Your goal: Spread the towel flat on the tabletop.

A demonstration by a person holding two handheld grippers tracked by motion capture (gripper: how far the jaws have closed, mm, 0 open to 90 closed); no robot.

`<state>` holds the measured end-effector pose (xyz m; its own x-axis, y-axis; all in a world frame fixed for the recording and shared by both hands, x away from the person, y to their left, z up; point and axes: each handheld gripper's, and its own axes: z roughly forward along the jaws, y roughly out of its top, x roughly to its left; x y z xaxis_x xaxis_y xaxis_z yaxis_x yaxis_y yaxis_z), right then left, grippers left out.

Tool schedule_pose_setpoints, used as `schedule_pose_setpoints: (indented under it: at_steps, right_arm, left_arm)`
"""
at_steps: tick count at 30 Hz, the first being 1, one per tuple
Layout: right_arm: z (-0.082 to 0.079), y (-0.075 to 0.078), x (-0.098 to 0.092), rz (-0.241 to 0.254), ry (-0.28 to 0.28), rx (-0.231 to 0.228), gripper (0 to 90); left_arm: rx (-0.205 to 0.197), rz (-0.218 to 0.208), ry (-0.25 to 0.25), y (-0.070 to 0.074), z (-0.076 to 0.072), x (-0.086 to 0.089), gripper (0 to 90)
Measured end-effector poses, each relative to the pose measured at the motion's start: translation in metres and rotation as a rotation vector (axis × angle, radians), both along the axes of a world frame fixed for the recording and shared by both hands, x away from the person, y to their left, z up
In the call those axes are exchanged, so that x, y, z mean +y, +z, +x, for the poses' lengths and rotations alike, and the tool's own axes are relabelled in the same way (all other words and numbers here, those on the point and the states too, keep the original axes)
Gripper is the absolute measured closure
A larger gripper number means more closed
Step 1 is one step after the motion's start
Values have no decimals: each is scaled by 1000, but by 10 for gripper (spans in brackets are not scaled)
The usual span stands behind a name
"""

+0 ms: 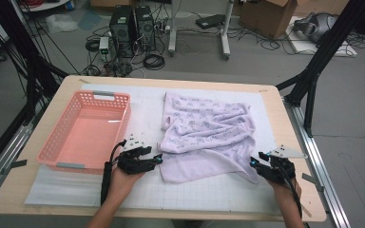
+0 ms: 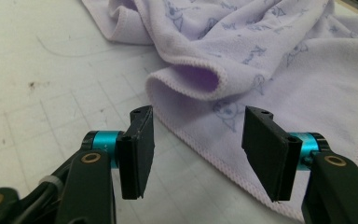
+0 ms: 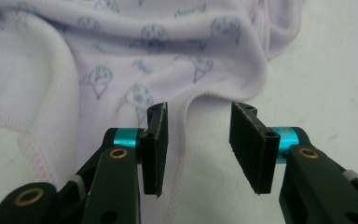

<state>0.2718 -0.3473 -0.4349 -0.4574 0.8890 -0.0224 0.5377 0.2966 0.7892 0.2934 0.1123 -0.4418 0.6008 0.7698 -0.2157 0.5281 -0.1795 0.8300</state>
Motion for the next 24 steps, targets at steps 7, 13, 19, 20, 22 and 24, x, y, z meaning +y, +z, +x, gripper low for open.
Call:
schedule_pose_setpoints:
  at_steps: [7,13,19,20,22,24]
  right_arm:
    - [-18,-5,-2,-7,14,28,533]
    - [-36,-12,-5,-26,34,63,538]
    - [-40,-15,-8,24,46,62,790]
    - [-40,-14,-8,36,76,78,854]
    - [-42,-13,-5,6,80,73,861]
    - [-45,-11,-5,1,83,82,862]
  left_arm:
    - [29,-8,-65,-4,-27,-20,446]
    - [57,56,-83,-10,-44,-39,434]
    - [-11,129,-16,-12,-57,-43,828]
    - [-11,131,-13,-11,-59,-41,840]
    - [-9,134,-8,-11,-64,-36,845]
    - [-2,126,3,-10,-68,-28,846]
